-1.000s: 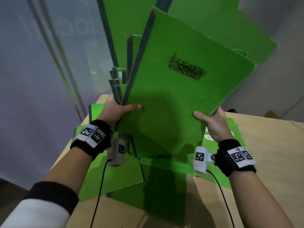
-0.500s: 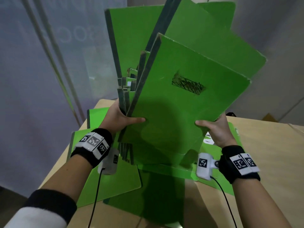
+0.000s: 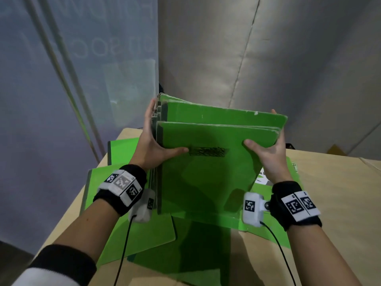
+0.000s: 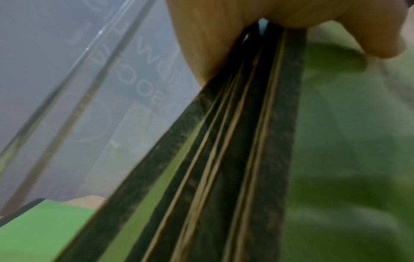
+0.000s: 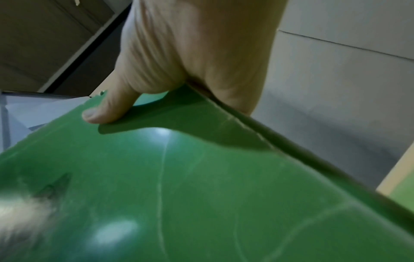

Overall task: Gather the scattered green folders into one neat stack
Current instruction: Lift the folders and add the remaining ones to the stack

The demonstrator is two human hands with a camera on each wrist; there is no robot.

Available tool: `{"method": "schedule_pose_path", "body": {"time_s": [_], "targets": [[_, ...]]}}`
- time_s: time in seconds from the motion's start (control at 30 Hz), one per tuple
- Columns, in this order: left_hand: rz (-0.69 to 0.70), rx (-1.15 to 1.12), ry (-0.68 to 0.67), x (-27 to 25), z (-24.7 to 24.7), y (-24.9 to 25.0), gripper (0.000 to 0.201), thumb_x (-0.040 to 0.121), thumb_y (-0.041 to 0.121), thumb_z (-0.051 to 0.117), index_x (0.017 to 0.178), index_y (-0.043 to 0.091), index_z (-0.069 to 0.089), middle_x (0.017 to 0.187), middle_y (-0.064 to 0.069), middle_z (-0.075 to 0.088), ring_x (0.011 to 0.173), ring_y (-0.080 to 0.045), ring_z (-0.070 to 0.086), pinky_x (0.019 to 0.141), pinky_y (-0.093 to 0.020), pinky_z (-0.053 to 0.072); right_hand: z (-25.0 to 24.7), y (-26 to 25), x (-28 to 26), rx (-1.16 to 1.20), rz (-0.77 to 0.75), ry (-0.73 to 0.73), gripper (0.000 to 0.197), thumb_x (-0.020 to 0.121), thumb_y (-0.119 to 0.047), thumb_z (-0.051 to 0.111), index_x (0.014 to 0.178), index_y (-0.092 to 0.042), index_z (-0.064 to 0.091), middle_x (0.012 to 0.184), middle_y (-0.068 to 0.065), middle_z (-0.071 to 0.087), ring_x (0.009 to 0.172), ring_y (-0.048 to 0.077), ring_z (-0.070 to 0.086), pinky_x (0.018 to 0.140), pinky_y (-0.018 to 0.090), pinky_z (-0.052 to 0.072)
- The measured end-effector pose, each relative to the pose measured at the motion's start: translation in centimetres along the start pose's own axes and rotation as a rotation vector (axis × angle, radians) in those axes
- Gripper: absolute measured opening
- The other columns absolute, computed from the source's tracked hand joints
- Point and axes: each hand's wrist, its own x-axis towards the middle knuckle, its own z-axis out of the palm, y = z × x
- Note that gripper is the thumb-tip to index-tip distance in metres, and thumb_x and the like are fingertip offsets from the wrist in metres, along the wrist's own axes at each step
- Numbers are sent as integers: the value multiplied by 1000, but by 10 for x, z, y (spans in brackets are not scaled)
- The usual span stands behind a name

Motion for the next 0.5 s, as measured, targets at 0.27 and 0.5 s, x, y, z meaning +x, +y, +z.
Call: {"method": "schedule_pose_path", "body": {"time_s": [0.27, 0.5], "targets": [[-358, -197, -36, -23, 8, -18, 115, 45, 31, 88, 141, 7, 31, 130, -4, 56, 120, -20, 56, 104, -46, 46, -2, 26, -1, -13, 131, 17, 122, 44, -50, 85, 146, -21, 24, 153, 11, 31, 140, 28, 33, 113, 41, 28], [-595, -284, 33, -61, 26, -48, 115, 38, 44, 89, 137, 12, 40, 134, -10, 57, 122, -27, 57, 103, -52, 45, -1, 69, -32, -142, 451, 20, 90, 78, -14, 71, 147, -2, 14, 151, 15, 30, 137, 26, 32, 110, 37, 26]]}}
